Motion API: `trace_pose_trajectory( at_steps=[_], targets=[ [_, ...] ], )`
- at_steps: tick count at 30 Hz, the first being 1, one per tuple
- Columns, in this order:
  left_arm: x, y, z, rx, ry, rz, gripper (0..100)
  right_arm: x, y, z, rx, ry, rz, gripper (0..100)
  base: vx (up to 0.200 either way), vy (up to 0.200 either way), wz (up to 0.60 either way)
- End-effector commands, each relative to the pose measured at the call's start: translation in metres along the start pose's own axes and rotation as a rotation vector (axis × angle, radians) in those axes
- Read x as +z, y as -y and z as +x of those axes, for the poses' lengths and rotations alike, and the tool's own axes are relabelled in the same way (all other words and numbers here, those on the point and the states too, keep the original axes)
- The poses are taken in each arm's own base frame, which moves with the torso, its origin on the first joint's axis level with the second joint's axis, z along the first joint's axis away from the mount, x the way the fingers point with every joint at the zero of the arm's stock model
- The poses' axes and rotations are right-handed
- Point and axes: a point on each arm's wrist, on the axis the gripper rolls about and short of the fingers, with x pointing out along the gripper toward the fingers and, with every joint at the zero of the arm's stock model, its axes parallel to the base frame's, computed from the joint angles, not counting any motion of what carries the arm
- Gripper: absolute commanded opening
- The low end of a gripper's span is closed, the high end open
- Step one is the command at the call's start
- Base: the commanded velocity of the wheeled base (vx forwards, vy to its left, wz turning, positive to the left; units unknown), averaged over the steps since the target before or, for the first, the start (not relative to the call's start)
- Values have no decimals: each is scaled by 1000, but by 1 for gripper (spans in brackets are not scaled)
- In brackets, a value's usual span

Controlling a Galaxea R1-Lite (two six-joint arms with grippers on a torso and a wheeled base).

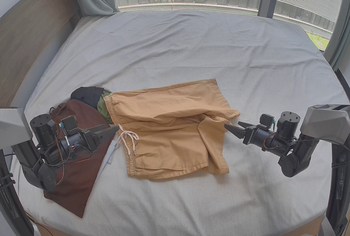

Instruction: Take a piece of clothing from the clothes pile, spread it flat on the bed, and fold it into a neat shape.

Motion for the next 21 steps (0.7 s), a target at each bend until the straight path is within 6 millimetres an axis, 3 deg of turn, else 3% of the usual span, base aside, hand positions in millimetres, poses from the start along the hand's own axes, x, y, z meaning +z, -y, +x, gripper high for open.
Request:
trace_pose_trajectory(
  at_steps=[1,10,21],
  targets=[
    [-1,0,0,-2,-2,-1,100,-12,7,5,-9,-23,14,100,0,0,0],
    [0,2,-1,-18,-9,-1,100,-22,14,16,0,-13,6,100,0,0,0],
    [-1,2,-1,-19,-9,-1,100,-23,8,24,24,-9,-4,100,0,0,0]
  ],
)
